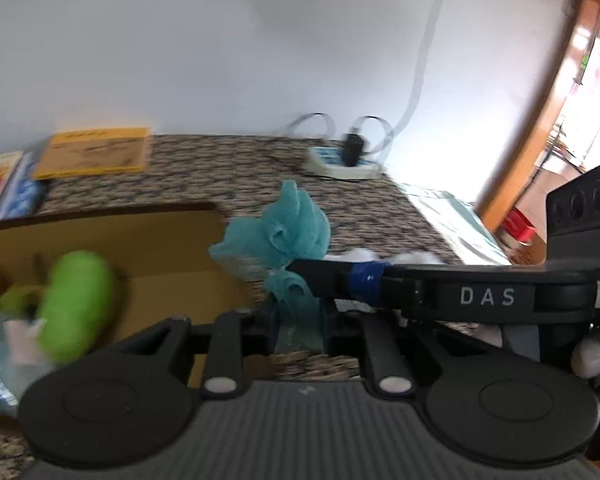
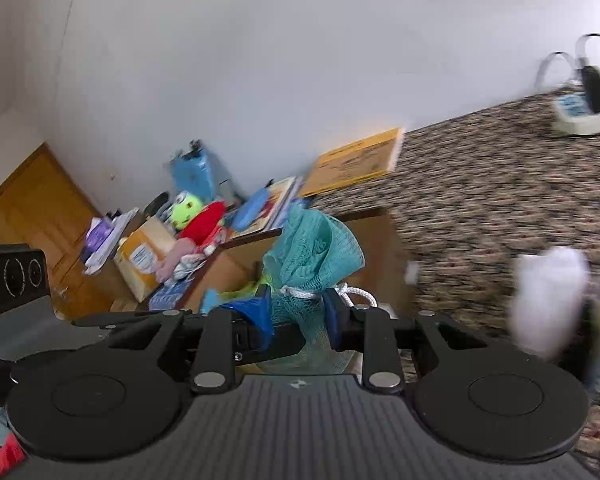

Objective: Organize soft objects
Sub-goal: 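Carry the teal cloth into the box and open the right gripper, then move the right gripper to the white fluffy ball toy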

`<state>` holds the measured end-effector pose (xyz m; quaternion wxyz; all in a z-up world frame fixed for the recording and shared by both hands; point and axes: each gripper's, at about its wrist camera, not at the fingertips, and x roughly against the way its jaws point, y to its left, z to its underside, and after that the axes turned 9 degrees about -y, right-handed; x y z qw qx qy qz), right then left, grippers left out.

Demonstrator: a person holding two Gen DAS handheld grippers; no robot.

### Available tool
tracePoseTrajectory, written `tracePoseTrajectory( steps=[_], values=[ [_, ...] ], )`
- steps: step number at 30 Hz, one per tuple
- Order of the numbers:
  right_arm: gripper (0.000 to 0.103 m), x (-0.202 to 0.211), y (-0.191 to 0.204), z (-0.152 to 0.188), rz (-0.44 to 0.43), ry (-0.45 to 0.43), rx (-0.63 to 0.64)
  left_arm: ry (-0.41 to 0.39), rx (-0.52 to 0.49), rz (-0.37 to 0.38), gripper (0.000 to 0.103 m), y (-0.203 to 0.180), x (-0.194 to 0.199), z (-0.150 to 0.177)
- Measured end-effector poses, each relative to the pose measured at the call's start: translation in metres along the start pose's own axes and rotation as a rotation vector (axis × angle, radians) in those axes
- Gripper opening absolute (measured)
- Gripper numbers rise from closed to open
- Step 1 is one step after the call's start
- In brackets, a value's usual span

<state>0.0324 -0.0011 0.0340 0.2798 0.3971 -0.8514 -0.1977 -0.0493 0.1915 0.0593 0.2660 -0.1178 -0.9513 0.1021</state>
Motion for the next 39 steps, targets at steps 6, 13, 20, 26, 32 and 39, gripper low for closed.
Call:
tracePoseTrajectory(
  steps=[6, 13, 20, 26, 32, 39],
  values=[
    [0.010, -0.066, 0.034, 0.022, -0.006, 0.090, 0.021, 0.058, 0.083, -0.074, 0.014, 0.068, 0.009, 0.011],
    [0.011, -0.108, 0.057, 0.051, 0.078, 0.193, 0.055, 0.165, 0.150, -0.128, 0.026, 0.125, 0.005, 0.034],
    [0.012, -0.123, 0.062, 0.062, 0.088, 0.234, -0.045, 0.173, 0.125, -0.155, 0.047, 0.156, 0.022, 0.038],
    [0.012, -0.112, 0.072, 0.059, 0.124, 0.183, -0.016, 0.119, 0.081, -0.176, 0.050, 0.165, 0.045, 0.026],
    [0.012, -0.088, 0.074, 0.050, 0.194, 0.097, 0.021, 0.072, -0.009, -0.129, 0.052, 0.136, 0.041, 0.005],
    [0.013, -0.035, 0.065, 0.037, 0.297, -0.041, 0.082, 0.058, -0.124, -0.027, 0.052, 0.076, 0.019, -0.008]
  ],
)
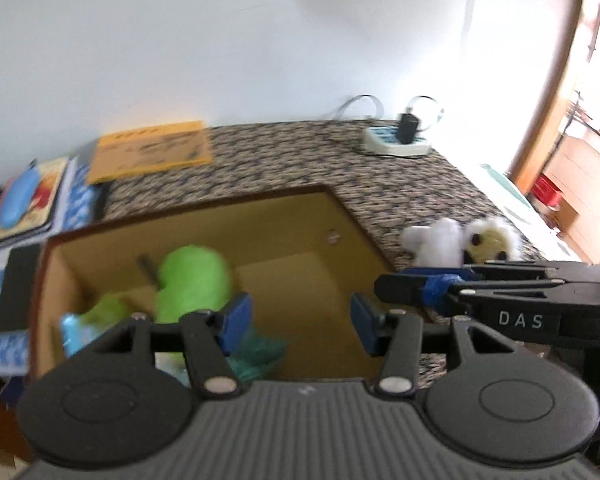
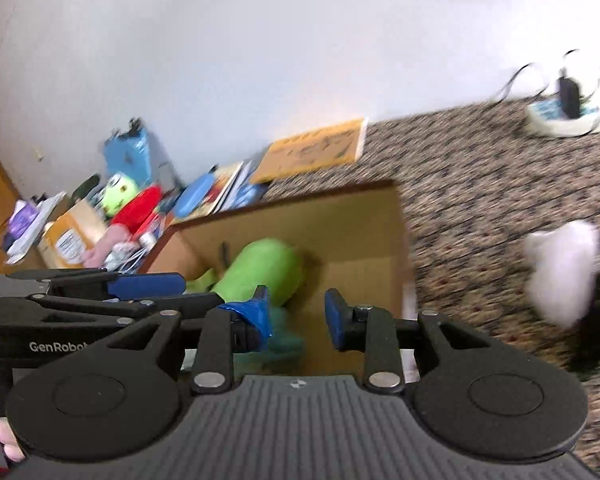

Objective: Organize soft objects
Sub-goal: 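Move the right gripper to the white fluffy ball toy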

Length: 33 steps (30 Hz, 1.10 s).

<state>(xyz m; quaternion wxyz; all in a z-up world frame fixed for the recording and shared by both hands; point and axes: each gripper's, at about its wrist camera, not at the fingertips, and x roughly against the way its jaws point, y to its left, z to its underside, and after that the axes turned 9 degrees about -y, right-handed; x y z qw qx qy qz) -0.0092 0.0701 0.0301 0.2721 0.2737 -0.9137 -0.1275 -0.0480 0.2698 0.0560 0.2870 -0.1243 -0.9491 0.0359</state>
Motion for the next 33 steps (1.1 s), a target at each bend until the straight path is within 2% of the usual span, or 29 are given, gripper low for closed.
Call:
tracePoseTrajectory(
  steps=[4, 10, 15, 19, 21, 24, 27, 33],
  values=[
    [0.013, 0.023, -0.035, -0.004, 0.064, -0.031, -0.034, 0.015, -0.019, 0.074, 0.053, -0.037, -0.016, -0.006],
    [0.014, 0.060, -0.100, -0.012, 0.169, -0.055, -0.095, 0.037, -0.055, 0.134, 0.054, -0.101, -0.047, -0.012],
    [0.014, 0.086, -0.168, -0.022, 0.283, -0.072, -0.189, 0.092, -0.062, 0.195, 0.055, -0.152, -0.084, -0.009],
    [0.014, 0.096, -0.222, -0.027, 0.327, -0.072, -0.287, 0.125, -0.057, 0.257, 0.059, -0.191, -0.117, -0.007],
    [0.015, 0.096, -0.242, -0.031, 0.348, -0.067, -0.293, 0.140, -0.048, 0.261, 0.059, -0.206, -0.136, -0.005],
    [0.018, 0.088, -0.265, -0.038, 0.327, -0.036, -0.293, 0.170, -0.024, 0.279, 0.059, -0.224, -0.166, 0.000],
    [0.018, 0.076, -0.278, -0.043, 0.288, -0.014, -0.295, 0.199, -0.011, 0.256, 0.059, -0.238, -0.194, 0.005],
    [0.018, 0.046, -0.288, -0.048, 0.212, 0.046, -0.195, 0.244, -0.052, 0.211, 0.059, -0.261, -0.232, 0.016]
  ],
)
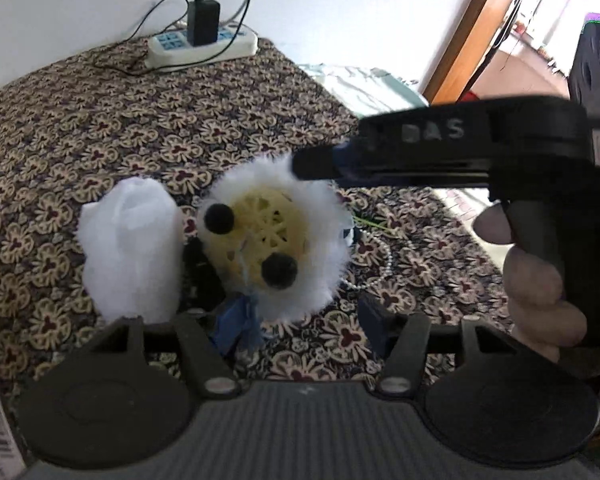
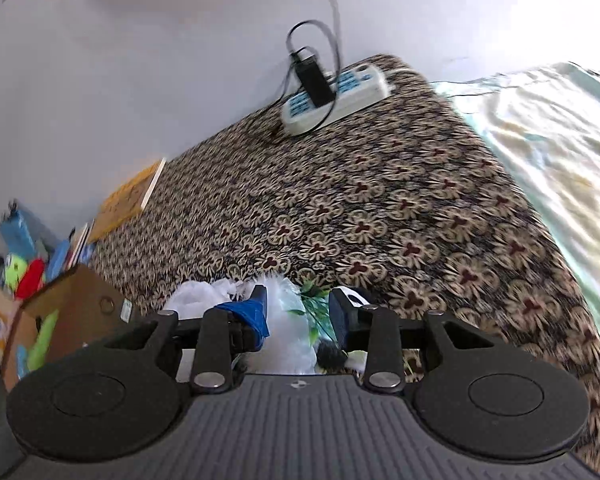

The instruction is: Organize soft objects

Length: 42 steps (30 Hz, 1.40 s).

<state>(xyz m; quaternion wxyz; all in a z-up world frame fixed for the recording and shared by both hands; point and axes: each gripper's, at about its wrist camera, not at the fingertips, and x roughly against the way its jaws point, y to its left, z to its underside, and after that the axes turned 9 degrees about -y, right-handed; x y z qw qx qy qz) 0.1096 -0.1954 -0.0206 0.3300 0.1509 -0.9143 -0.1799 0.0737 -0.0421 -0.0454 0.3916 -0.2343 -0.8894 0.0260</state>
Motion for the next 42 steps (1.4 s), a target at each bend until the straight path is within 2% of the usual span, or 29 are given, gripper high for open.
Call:
tracePoseTrajectory(
  steps=[4, 7, 11, 12, 16, 23, 28, 33, 38, 42],
  values=[
    [0.018, -0.017, 0.000, 0.001, -0.055, 0.042, 0.047, 0.030, -0.010, -0.050, 0.059, -0.003, -0.022, 0.001],
    [0.016, -0.023, 0.000, 0.002, -0.065, 0.047, 0.081, 0.041, -0.004, -0.064, 0.059, -0.001, -0.029, 0.001],
    [0.012, -0.021, 0.002, 0.003, -0.103, 0.041, 0.135, 0.053, 0.010, -0.079, 0.042, 0.004, -0.033, 0.001],
    [0.012, -0.019, 0.004, 0.005, -0.110, 0.036, 0.151, 0.056, 0.022, -0.080, 0.041, 0.006, -0.034, 0.000],
    [0.008, -0.008, 0.007, 0.011, -0.128, 0.011, 0.182, 0.061, 0.054, -0.064, 0.038, 0.009, -0.031, 0.003],
    [0.006, 0.021, 0.010, 0.019, -0.130, -0.017, 0.166, 0.056, 0.070, 0.009, 0.037, 0.000, -0.016, 0.013],
    [0.005, 0.041, 0.023, 0.016, -0.134, -0.063, 0.188, 0.002, 0.079, 0.051, 0.037, -0.002, 0.005, 0.009],
    [0.005, 0.059, 0.054, 0.001, -0.187, -0.148, 0.235, -0.103, 0.124, 0.065, 0.037, 0.010, 0.043, -0.004],
    [0.005, 0.064, 0.104, -0.010, -0.268, -0.239, 0.331, -0.225, 0.173, 0.038, 0.037, 0.035, 0.094, -0.012],
    [0.006, 0.058, 0.146, -0.017, -0.380, -0.266, 0.348, -0.312, 0.212, -0.015, 0.037, 0.065, 0.141, -0.009]
  ],
)
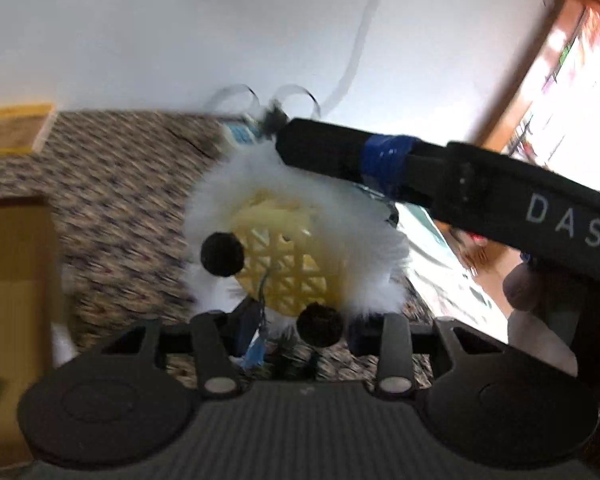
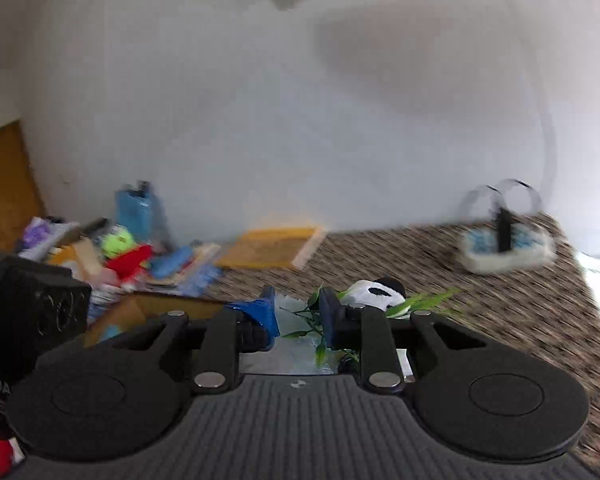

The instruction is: Organize soft objects

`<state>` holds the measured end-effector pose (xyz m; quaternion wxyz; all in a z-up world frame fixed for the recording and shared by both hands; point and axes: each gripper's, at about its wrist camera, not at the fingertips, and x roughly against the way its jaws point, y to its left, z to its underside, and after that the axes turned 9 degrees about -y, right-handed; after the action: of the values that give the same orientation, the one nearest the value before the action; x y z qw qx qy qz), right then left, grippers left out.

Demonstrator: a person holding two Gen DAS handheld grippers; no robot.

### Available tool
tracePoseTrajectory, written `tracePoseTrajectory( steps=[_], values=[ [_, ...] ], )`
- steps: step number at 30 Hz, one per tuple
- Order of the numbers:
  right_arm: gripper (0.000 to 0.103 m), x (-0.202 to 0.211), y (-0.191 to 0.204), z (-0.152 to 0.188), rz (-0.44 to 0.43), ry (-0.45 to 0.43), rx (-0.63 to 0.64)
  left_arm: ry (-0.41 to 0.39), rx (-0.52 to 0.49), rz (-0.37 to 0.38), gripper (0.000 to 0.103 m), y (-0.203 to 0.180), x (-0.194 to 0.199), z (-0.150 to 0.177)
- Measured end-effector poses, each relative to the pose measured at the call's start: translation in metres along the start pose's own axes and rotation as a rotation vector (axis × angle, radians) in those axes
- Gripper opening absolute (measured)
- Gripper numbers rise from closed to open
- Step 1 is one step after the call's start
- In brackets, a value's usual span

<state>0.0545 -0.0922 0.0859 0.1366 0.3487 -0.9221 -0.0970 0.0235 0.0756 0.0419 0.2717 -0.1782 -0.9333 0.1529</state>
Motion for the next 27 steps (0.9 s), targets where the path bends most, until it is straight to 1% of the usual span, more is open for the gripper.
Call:
tracePoseTrajectory(
  steps=[4, 5, 6, 7, 8, 9, 10, 11, 12, 15, 17, 19, 20, 22, 23, 24, 25, 26, 27],
  values=[
    [0.006, -0.031, 0.044, -0.008, -0.109, -0.027, 0.062, -0.070, 0.018, -0.052, 0.036, 0.033, 0.043, -0.012],
    [0.004, -0.040, 0.055, -0.007, -0.143, -0.021, 0.072, -0.097, 0.015, -0.056, 0.033, 0.040, 0.053, -0.014],
    [0.004, -0.055, 0.065, -0.005, -0.196, 0.015, 0.067, -0.116, 0.010, -0.065, 0.029, 0.046, 0.062, -0.017],
    [0.003, -0.066, 0.073, 0.000, -0.228, 0.040, 0.065, -0.135, -0.003, -0.097, 0.029, 0.053, 0.070, -0.020],
    [0.003, -0.076, 0.080, 0.005, -0.243, 0.046, 0.063, -0.147, -0.041, -0.140, 0.029, 0.060, 0.076, -0.022],
    [0.003, -0.085, 0.086, 0.007, -0.243, 0.049, 0.079, -0.144, -0.057, -0.158, 0.029, 0.070, 0.079, -0.022],
    [0.003, -0.095, 0.092, 0.011, -0.230, 0.038, 0.112, -0.136, -0.051, -0.159, 0.029, 0.081, 0.081, -0.021],
    [0.003, -0.103, 0.093, 0.015, -0.231, 0.039, 0.119, -0.115, -0.035, -0.167, 0.029, 0.094, 0.080, -0.020],
    [0.003, -0.114, 0.091, 0.019, -0.227, 0.056, 0.093, -0.097, -0.020, -0.184, 0.029, 0.108, 0.079, -0.017],
    [0.003, -0.133, 0.082, 0.031, -0.181, 0.116, -0.055, -0.059, 0.031, -0.212, 0.029, 0.139, 0.086, -0.004],
    [0.004, -0.128, 0.078, 0.036, -0.131, 0.103, -0.113, -0.037, 0.072, -0.208, 0.029, 0.157, 0.091, 0.003],
    [0.004, -0.115, 0.069, 0.039, -0.096, 0.086, -0.186, -0.015, 0.079, -0.211, 0.029, 0.169, 0.091, 0.004],
    [0.004, -0.109, 0.061, 0.039, -0.086, 0.072, -0.245, -0.003, 0.073, -0.210, 0.029, 0.174, 0.090, 0.004],
    [0.005, -0.090, 0.043, 0.040, -0.066, -0.021, -0.356, 0.011, 0.069, -0.196, 0.029, 0.181, 0.087, 0.004],
    [0.005, -0.082, 0.034, 0.040, -0.040, -0.066, -0.405, 0.015, 0.063, -0.190, 0.029, 0.182, 0.084, 0.003],
    [0.005, -0.077, 0.023, 0.040, 0.013, -0.105, -0.459, 0.018, 0.052, -0.186, 0.029, 0.181, 0.081, 0.003],
    [0.010, -0.076, 0.013, 0.042, 0.075, -0.111, -0.497, 0.020, 0.041, -0.179, 0.029, 0.178, 0.081, 0.003],
    [0.009, -0.076, 0.004, 0.044, 0.138, -0.097, -0.521, 0.020, 0.031, -0.166, 0.029, 0.175, 0.080, 0.000],
    [0.009, -0.075, -0.003, 0.046, 0.169, -0.090, -0.540, 0.018, 0.019, -0.151, 0.029, 0.173, 0.078, -0.003]
  ],
)
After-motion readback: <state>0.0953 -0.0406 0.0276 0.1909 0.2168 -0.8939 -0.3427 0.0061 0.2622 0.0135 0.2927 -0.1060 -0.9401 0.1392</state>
